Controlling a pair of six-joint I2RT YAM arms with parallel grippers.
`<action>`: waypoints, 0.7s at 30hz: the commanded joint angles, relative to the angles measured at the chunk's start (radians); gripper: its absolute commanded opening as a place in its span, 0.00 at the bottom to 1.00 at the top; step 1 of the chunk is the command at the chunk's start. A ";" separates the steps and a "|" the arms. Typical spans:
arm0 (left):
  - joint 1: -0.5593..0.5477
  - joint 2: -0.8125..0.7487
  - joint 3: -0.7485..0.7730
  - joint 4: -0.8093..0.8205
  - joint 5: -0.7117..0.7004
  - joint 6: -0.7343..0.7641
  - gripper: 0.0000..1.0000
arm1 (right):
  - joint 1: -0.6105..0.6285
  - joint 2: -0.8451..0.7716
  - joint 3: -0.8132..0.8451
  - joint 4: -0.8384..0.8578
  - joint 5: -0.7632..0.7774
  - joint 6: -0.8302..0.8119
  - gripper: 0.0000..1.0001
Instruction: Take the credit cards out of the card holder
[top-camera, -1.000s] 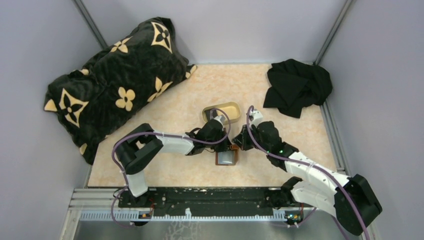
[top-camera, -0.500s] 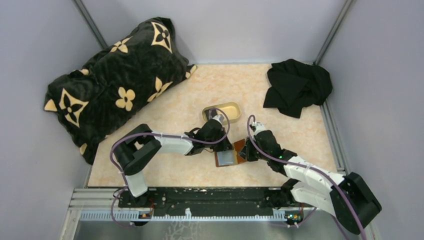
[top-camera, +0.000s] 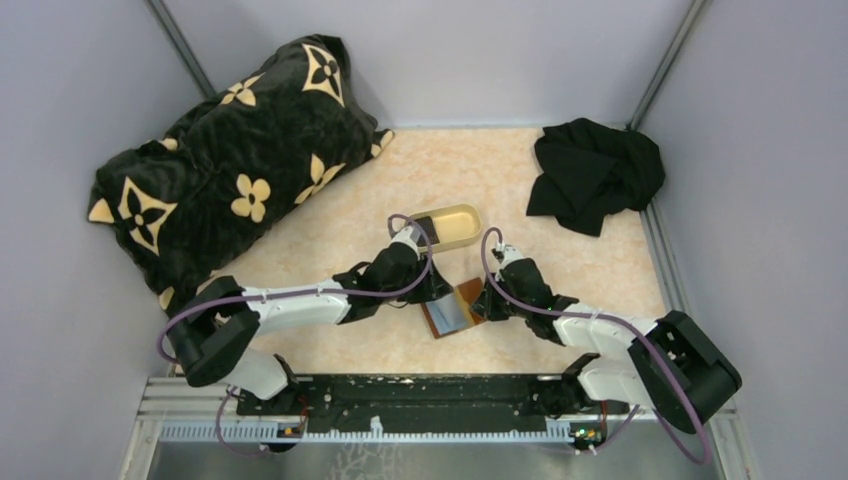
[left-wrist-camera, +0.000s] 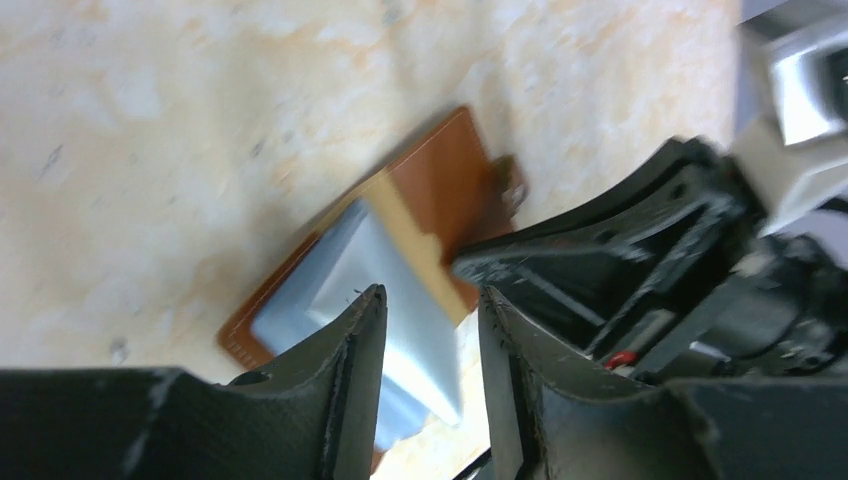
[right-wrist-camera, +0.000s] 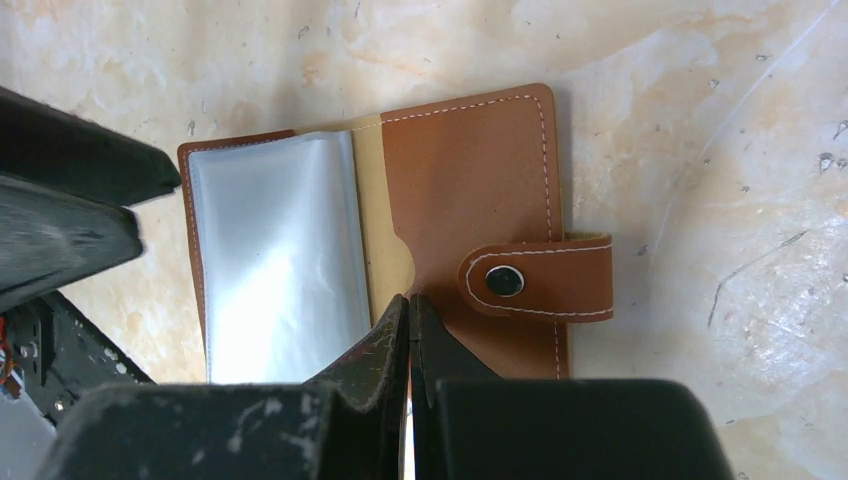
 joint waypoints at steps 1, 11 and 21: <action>-0.008 -0.024 -0.098 0.020 -0.008 -0.062 0.44 | 0.002 0.010 -0.016 0.045 -0.013 0.000 0.00; -0.009 -0.010 -0.151 0.095 0.038 -0.120 0.40 | 0.002 0.057 -0.008 0.066 -0.026 -0.005 0.00; -0.011 -0.009 -0.171 0.097 0.014 -0.122 0.39 | 0.003 0.092 -0.006 0.100 -0.047 -0.002 0.00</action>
